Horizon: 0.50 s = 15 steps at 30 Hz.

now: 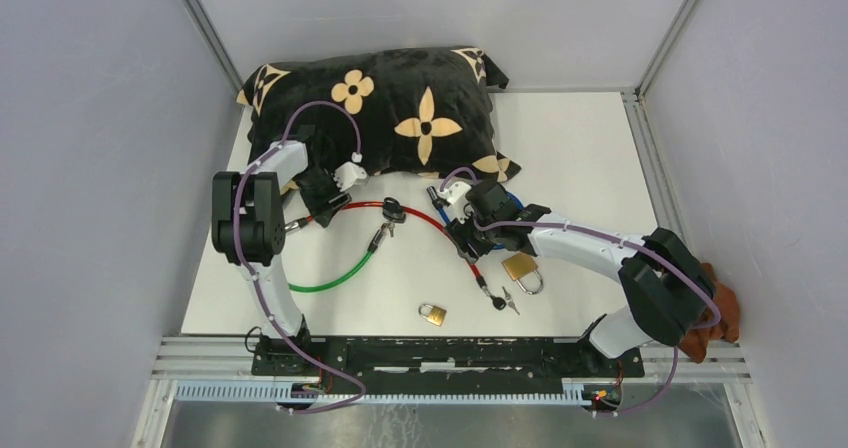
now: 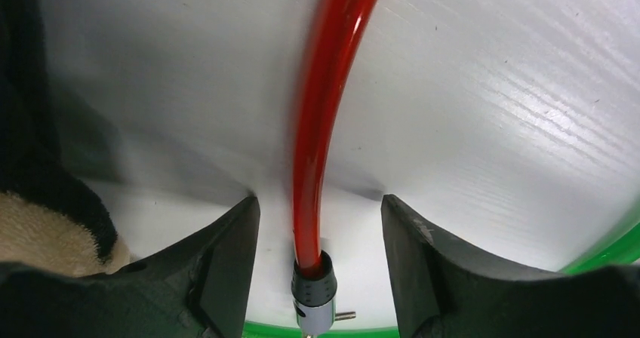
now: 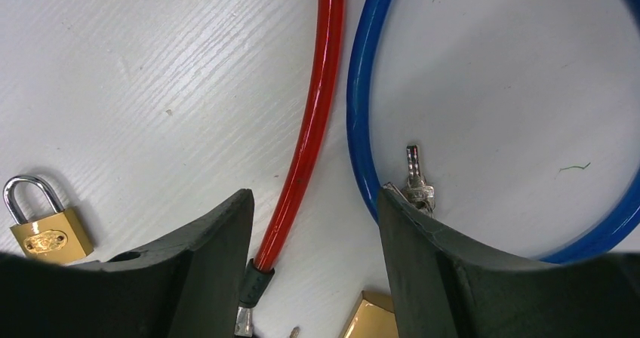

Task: Lock with the key
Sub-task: Pick up the lock from the center of the board.

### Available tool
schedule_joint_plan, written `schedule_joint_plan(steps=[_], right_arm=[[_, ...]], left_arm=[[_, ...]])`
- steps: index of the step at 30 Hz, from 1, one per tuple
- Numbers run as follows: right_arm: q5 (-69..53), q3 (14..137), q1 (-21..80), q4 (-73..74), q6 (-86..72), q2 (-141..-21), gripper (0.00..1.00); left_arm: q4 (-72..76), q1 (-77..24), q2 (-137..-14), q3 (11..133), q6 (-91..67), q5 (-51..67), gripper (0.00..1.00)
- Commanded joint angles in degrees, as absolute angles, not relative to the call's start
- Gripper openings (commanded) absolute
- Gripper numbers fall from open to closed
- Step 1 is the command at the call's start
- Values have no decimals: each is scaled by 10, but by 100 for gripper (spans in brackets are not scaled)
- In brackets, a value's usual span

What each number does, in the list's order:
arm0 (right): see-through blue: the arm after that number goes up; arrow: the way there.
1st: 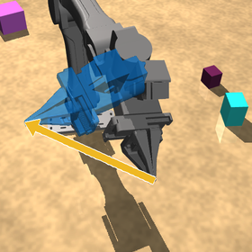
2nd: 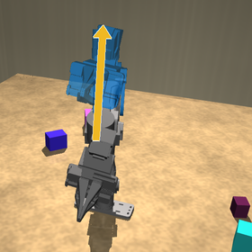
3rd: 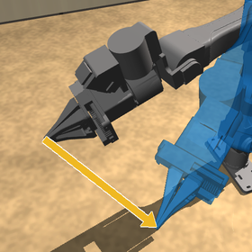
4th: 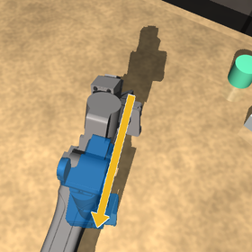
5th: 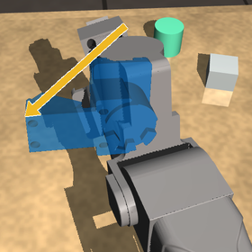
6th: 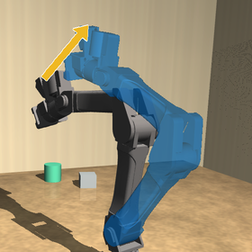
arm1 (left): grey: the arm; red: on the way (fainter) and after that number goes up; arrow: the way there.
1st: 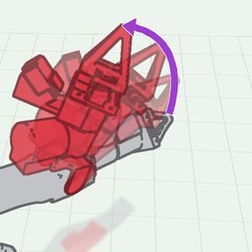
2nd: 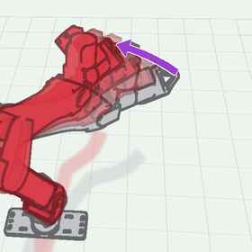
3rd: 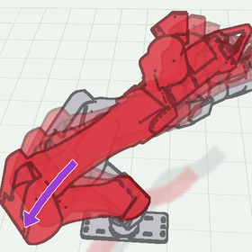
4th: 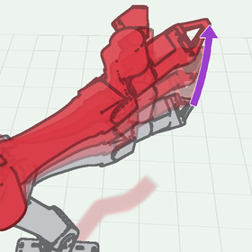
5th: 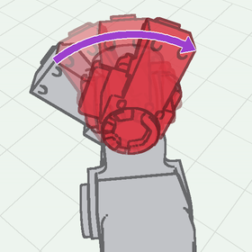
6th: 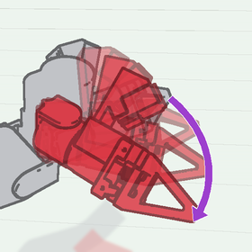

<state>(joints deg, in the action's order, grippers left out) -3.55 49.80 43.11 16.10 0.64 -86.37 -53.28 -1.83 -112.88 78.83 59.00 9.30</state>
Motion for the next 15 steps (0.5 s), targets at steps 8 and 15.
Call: schedule_joint_plan(steps=[8, 15], right_arm=[[-22, 523, 431, 121, 42, -868, 71], [-119, 551, 395, -67, 102, -923, 80]], left_arm=[[-435, -28, -1106, 710, 580, 77, 2], [-328, -29, -978, 699, 498, 82, 2]])
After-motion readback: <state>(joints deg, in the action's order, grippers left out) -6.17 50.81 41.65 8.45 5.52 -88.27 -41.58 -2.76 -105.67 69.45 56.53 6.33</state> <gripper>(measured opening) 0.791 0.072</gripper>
